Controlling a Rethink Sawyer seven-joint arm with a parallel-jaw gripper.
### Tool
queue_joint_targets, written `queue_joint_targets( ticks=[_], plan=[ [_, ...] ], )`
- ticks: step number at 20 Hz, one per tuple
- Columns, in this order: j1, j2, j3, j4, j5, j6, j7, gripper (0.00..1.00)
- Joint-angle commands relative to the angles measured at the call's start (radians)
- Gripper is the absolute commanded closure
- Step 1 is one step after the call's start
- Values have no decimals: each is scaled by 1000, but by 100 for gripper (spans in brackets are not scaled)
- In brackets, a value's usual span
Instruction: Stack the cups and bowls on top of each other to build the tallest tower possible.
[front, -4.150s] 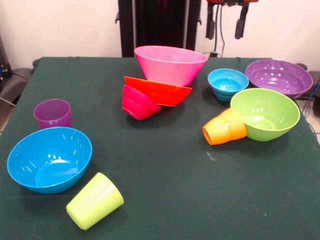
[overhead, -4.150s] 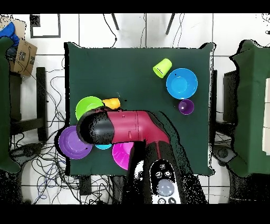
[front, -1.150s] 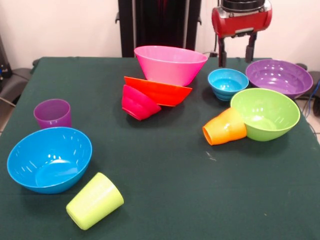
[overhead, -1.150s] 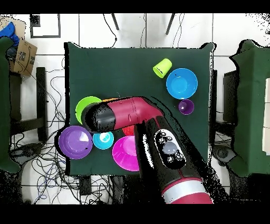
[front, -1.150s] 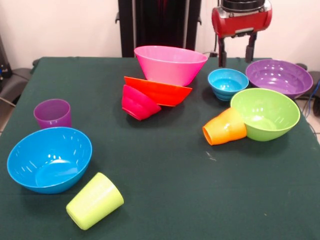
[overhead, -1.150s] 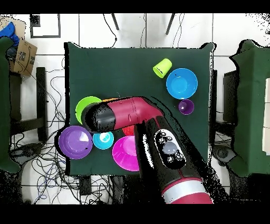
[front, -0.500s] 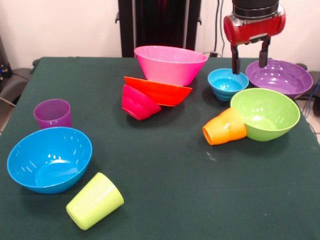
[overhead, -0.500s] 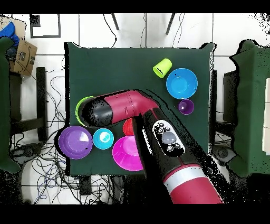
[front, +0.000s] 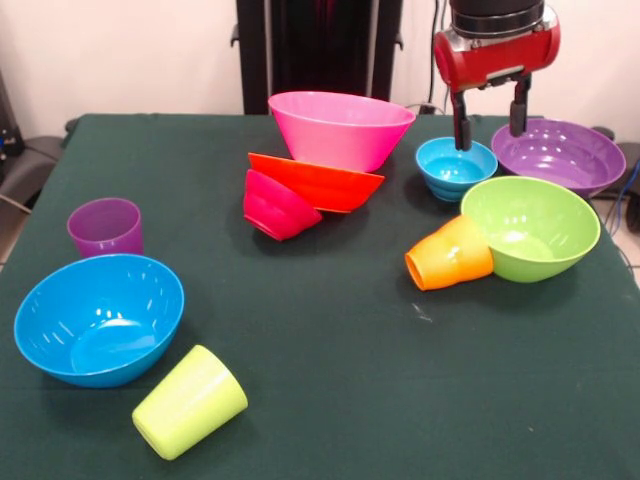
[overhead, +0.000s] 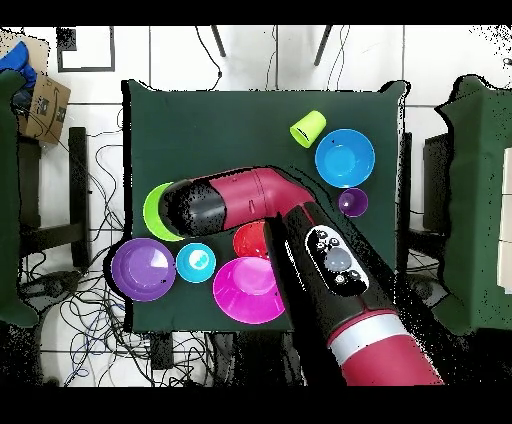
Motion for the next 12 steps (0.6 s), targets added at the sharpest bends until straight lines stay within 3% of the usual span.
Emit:
queue_joint_targets(
  ticks=[1,12],
  plan=[
    [-3,5,37,6,-93,73,-160,0],
    [7,-9,-7,10,-65,36,-50,0]
  ],
)
